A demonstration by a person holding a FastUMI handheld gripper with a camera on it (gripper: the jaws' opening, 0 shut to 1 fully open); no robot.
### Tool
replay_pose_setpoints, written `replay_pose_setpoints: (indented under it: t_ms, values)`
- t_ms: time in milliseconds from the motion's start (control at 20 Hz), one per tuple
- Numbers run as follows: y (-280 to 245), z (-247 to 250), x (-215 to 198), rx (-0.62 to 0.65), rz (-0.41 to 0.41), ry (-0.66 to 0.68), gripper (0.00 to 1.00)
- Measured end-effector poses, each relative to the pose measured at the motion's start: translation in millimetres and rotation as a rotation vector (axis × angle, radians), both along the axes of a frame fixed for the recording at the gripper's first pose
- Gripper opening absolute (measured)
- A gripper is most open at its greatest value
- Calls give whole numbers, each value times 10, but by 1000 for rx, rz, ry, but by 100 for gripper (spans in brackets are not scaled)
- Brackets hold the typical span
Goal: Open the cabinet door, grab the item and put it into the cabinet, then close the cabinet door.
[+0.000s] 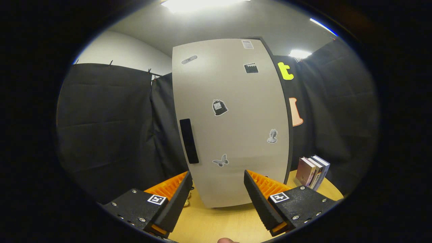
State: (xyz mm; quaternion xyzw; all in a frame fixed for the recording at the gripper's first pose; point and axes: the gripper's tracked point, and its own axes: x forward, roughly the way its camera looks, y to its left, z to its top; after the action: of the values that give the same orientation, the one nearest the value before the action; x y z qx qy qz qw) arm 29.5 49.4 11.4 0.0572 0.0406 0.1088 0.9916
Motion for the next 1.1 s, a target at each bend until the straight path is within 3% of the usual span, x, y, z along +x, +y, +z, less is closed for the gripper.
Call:
replay_pose_setpoints:
  t_ms: [1100]
  values:
    - [82, -95, 11, -14, 7, 25, 95]
